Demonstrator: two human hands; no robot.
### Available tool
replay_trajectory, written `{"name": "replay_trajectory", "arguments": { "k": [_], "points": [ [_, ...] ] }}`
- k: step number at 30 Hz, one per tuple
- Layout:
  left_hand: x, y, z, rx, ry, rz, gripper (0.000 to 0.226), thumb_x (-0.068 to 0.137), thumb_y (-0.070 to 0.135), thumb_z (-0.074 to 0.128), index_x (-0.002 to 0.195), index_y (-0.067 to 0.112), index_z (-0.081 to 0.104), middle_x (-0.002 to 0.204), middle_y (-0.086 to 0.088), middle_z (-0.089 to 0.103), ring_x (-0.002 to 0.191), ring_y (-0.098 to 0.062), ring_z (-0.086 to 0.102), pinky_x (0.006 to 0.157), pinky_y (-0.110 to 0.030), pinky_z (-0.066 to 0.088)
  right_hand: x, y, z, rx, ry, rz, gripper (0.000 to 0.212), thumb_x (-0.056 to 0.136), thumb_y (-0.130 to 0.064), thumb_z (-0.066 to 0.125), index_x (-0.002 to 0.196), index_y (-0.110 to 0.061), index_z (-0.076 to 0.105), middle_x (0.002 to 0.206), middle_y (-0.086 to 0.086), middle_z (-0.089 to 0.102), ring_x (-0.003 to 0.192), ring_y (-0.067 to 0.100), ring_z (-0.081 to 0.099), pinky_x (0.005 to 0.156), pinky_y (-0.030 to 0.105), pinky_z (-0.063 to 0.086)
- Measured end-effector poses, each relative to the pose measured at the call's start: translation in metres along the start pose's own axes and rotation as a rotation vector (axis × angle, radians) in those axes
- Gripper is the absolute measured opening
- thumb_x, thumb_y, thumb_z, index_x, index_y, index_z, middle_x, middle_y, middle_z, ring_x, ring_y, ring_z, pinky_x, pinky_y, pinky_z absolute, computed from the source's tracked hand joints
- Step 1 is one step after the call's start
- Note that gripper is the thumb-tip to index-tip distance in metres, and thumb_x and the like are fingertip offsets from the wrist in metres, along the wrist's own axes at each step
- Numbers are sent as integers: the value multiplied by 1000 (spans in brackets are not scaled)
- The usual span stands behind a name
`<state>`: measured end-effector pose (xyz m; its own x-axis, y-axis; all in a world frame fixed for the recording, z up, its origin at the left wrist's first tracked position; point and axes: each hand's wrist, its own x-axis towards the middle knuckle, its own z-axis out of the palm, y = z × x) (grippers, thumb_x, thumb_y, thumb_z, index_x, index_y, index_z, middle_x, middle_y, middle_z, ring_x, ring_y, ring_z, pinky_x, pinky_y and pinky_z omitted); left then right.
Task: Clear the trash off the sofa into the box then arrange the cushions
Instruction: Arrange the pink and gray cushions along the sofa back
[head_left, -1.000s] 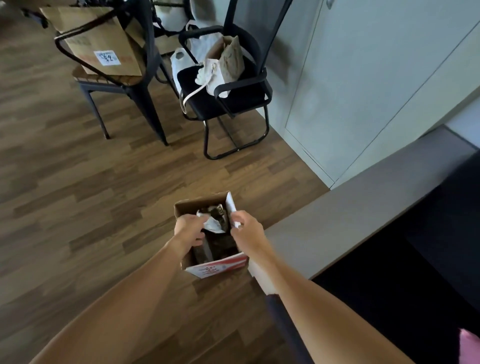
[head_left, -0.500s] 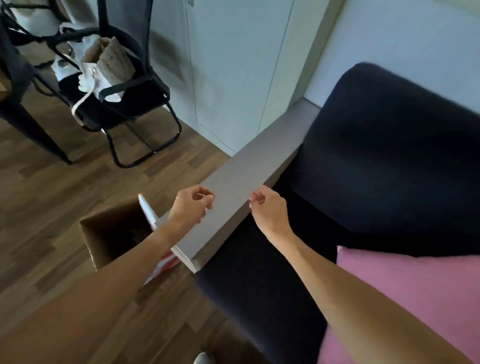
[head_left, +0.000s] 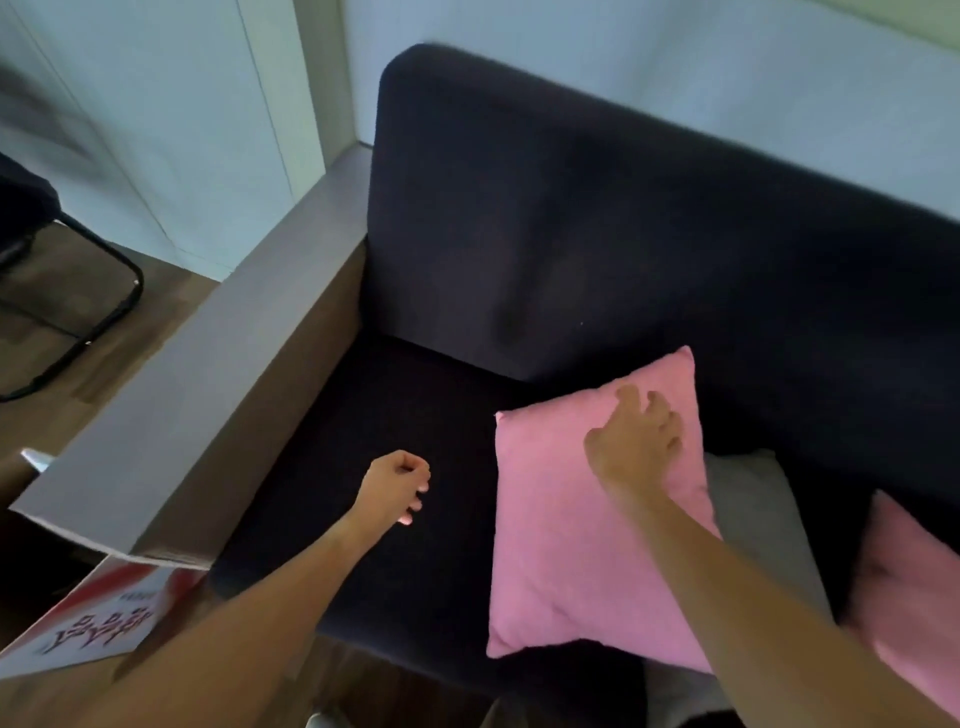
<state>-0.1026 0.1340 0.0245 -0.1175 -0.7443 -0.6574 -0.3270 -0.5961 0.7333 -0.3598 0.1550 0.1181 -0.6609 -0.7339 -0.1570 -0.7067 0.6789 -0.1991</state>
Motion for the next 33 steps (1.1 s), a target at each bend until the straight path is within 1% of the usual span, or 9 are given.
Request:
{"name": "replay_trajectory", "arguments": {
  "k": [4, 7, 11, 14, 16, 20, 25, 29, 33],
  "points": [
    [3, -4, 38, 41, -86, -52, 15, 95, 15, 58, 106, 8, 65, 92, -11, 64, 66, -20, 60, 54, -32, 54, 16, 46, 1, 46, -22, 248, 78, 84, -27, 65, 148, -28, 22, 160, 13, 18, 141, 48, 23, 116, 65, 14],
    [5, -2, 54, 75, -118, -86, 17, 95, 22, 59, 108, 12, 64, 103, -12, 66, 74, -21, 65, 60, -34, 60, 24, 64, 4, 230, -104, 409, 100, 77, -44, 72, 152, -24, 9, 147, 17, 40, 130, 43, 44, 110, 62, 29],
    [7, 4, 72, 85, -133, -144, 27, 97, 27, 59, 120, 12, 59, 114, -13, 64, 90, -27, 69, 73, -40, 63, 30, 85, 5, 293, -88, 260, 40, 83, -24, 68, 114, -3, 53, 110, 16, 65, 101, 36, 63, 84, 46, 54],
    [7, 14, 80, 60, -146, -183, 42, 98, 34, 58, 132, 11, 52, 118, -11, 61, 101, -29, 66, 82, -44, 60, 28, 83, 2, 435, -93, 158, 11, 82, -12, 69, 85, -6, 59, 84, 7, 63, 86, 33, 66, 64, 31, 47],
    [8, 23, 81, 26, -124, -198, 51, 98, 42, 56, 138, 10, 47, 122, -11, 59, 107, -31, 63, 85, -45, 57, 29, 75, -2, 504, -127, 105, 14, 80, -10, 71, 76, -10, 57, 76, 3, 60, 81, 29, 64, 61, 29, 43],
    [14, 40, 66, -31, -36, -192, 71, 95, 61, 46, 144, 9, 44, 136, -14, 56, 121, -36, 56, 103, -52, 45, 33, 49, -13, 629, -194, 19, 22, 79, -12, 76, 96, -6, 64, 89, 4, 63, 86, 24, 62, 75, 35, 51],
    [26, 69, 13, -240, 98, -91, 67, 91, 71, 40, 132, 20, 53, 140, -8, 56, 118, -31, 55, 99, -51, 36, 46, 10, -24, 903, -209, -16, 26, 77, -8, 78, 100, -5, 66, 95, 6, 68, 91, 25, 66, 84, 39, 55],
    [50, 104, -38, -241, 52, -14, 86, 86, 79, 38, 143, 16, 47, 138, -9, 56, 121, -31, 55, 109, -57, 34, 61, -20, -26, 1101, -210, -42, 28, 78, -4, 77, 88, -26, 62, 95, -3, 67, 88, 14, 67, 74, 27, 53],
    [70, 139, -72, -249, 42, 63, 100, 68, 90, 45, 141, 22, 51, 138, -4, 58, 121, -29, 57, 110, -55, 39, 78, -45, -22, 1210, -252, -1, 34, 78, -5, 78, 103, -24, 63, 101, -9, 66, 89, 7, 65, 68, 20, 49]
  ]
}}
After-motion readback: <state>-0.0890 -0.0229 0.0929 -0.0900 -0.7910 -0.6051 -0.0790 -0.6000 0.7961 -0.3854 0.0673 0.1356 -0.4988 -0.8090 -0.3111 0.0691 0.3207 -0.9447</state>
